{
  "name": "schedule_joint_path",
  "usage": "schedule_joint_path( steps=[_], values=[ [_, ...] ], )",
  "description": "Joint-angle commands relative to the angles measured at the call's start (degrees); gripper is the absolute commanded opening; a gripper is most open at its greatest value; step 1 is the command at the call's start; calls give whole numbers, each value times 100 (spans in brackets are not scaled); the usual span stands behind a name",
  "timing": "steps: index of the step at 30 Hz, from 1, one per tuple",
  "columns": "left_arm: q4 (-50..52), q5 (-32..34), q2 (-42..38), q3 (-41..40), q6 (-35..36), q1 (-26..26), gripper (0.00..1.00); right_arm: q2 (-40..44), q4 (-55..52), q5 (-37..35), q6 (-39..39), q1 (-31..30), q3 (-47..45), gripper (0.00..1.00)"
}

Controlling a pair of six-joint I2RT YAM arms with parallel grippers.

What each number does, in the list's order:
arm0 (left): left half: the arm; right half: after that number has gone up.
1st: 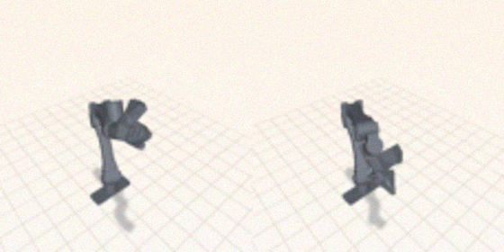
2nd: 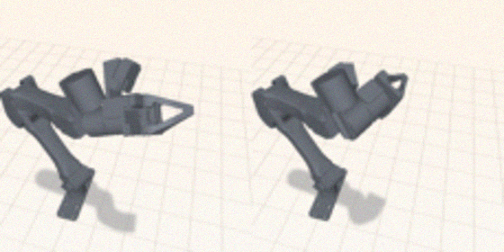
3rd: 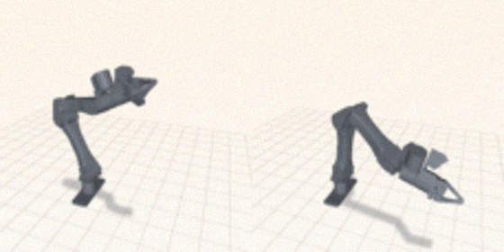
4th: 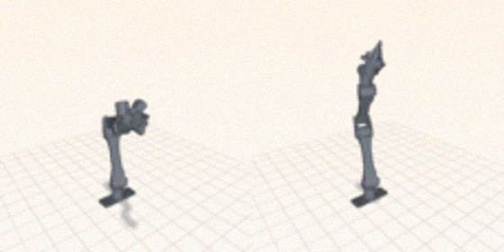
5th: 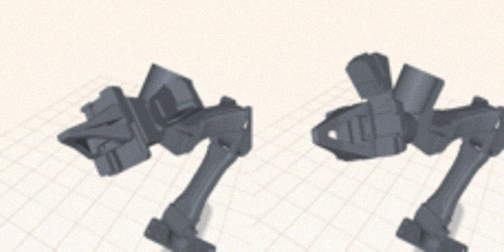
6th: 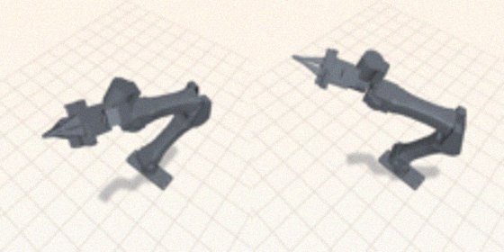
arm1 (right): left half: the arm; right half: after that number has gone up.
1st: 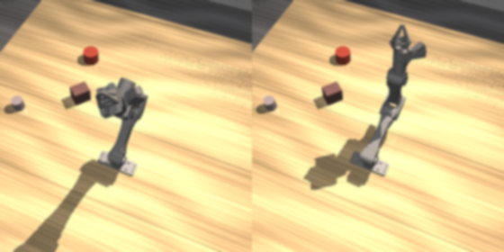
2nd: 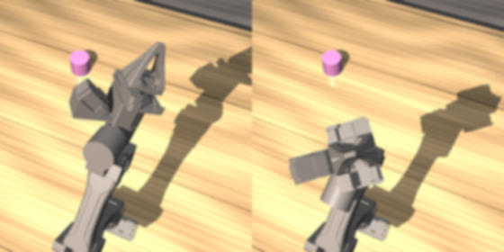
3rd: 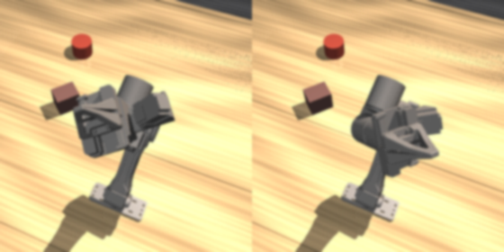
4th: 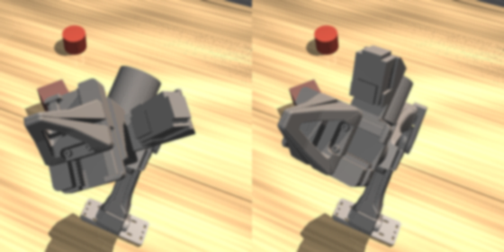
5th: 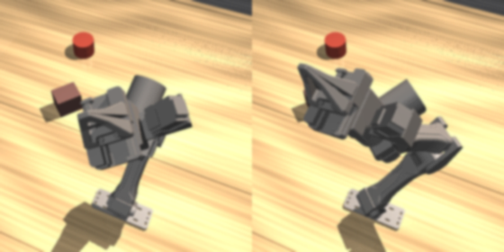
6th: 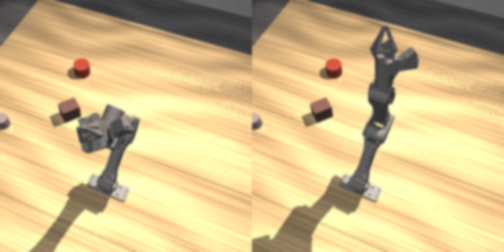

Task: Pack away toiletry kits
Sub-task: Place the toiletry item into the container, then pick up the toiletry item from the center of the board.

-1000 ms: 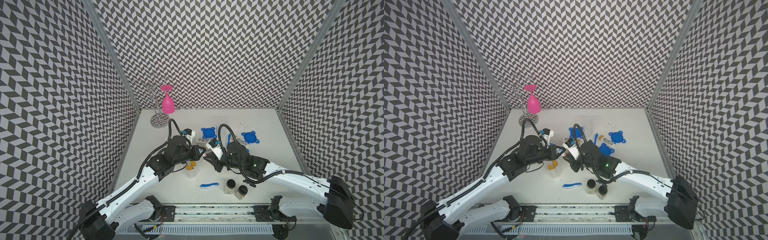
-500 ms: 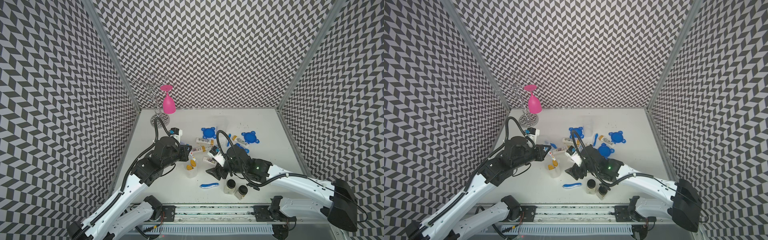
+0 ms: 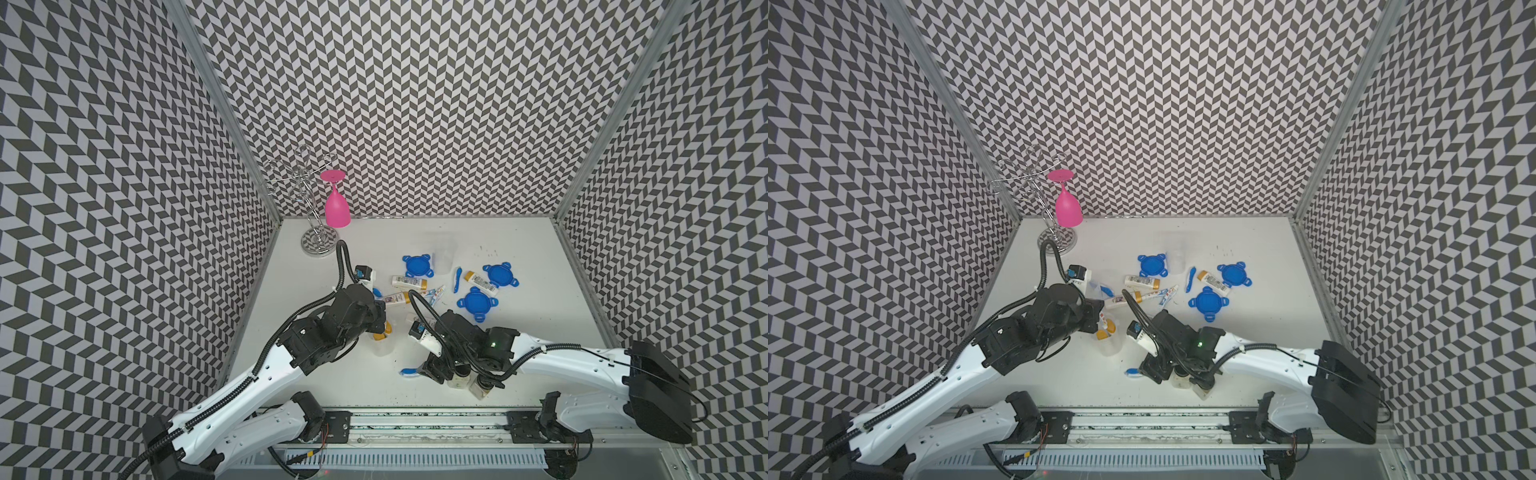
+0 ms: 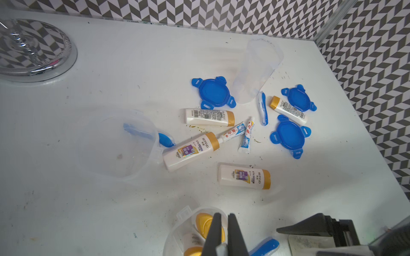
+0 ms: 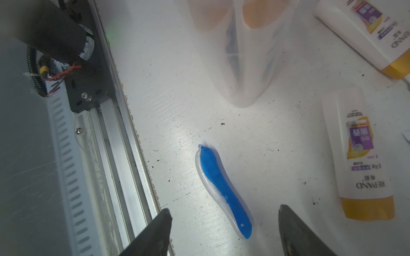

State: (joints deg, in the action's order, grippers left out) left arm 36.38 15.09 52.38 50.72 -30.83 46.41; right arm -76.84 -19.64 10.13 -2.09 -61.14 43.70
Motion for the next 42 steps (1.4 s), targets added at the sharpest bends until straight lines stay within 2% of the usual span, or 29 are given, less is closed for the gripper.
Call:
schedule_joint_path(
  steps=[1,7,16,19,24,27,32,36,42],
  values=[
    [62,539,-62,-104,-178,33,0,159,470,113,17,-143,-223,75],
    [194,906,-44,-174,-198,26,0,-78,562,-49,151,-291,-272,74],
    [-29,980,2,-531,-117,28,0,-447,733,-354,236,-381,-364,73],
    [-121,950,-26,-580,-120,26,8,-594,728,-500,202,-390,-296,72],
    [-158,903,-102,-615,-192,19,33,-849,660,-654,122,-464,-180,73],
    [-170,877,-190,-643,-265,20,42,-962,611,-787,106,-477,-148,71],
    [-171,810,-336,-669,-293,17,59,-1188,554,-947,91,-477,-28,63],
    [-114,786,-489,-660,-372,-17,61,-1407,492,-1044,99,-476,92,57],
    [-27,715,-662,-658,-503,-86,61,-1439,496,-1016,91,-486,121,55]
  ],
)
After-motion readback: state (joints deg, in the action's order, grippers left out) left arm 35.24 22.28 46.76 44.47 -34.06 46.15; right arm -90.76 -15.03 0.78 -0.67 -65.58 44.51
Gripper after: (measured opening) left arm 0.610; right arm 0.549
